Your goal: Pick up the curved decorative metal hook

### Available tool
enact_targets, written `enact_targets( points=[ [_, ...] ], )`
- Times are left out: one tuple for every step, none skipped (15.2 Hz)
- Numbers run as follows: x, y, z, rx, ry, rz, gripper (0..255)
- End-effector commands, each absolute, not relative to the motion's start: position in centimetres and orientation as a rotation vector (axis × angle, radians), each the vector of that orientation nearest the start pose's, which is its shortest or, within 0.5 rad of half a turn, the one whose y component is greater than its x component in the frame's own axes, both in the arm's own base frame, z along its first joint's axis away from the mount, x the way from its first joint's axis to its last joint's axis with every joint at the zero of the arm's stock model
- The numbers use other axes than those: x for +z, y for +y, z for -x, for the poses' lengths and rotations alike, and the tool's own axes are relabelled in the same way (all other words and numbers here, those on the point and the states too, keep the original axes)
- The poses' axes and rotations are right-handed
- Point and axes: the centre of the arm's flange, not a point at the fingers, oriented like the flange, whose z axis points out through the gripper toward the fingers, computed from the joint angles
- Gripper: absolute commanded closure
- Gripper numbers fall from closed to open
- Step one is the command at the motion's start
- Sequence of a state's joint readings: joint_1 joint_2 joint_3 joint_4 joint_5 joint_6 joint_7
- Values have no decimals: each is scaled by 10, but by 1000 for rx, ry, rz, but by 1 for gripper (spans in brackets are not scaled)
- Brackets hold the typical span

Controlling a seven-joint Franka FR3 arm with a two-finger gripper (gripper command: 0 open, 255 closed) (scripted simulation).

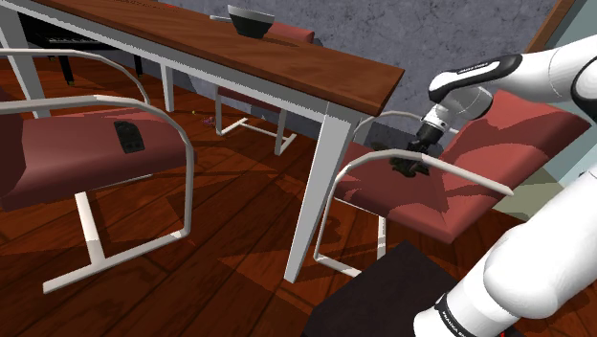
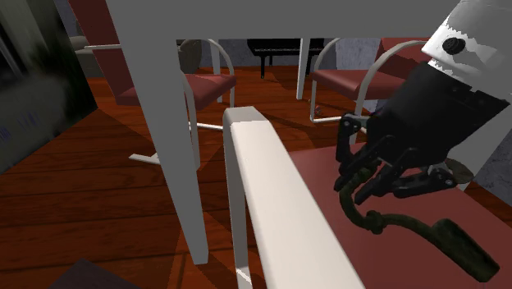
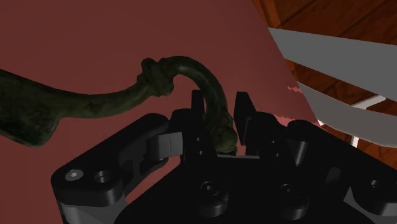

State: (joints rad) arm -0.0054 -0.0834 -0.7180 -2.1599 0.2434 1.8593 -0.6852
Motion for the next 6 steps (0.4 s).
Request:
enact_targets(
  points=[
    [422, -318, -381, 4, 177, 2769, 255],
    [427, -318, -381, 4, 177, 2769, 255],
    [433, -318, -381, 4, 177, 2769, 255],
    [438, -318, -381, 4, 177, 2769, 255],
    [439, -318, -381, 4, 177, 2769, 255],
    [439, -318, -381, 4, 177, 2769, 255]
  ],
)
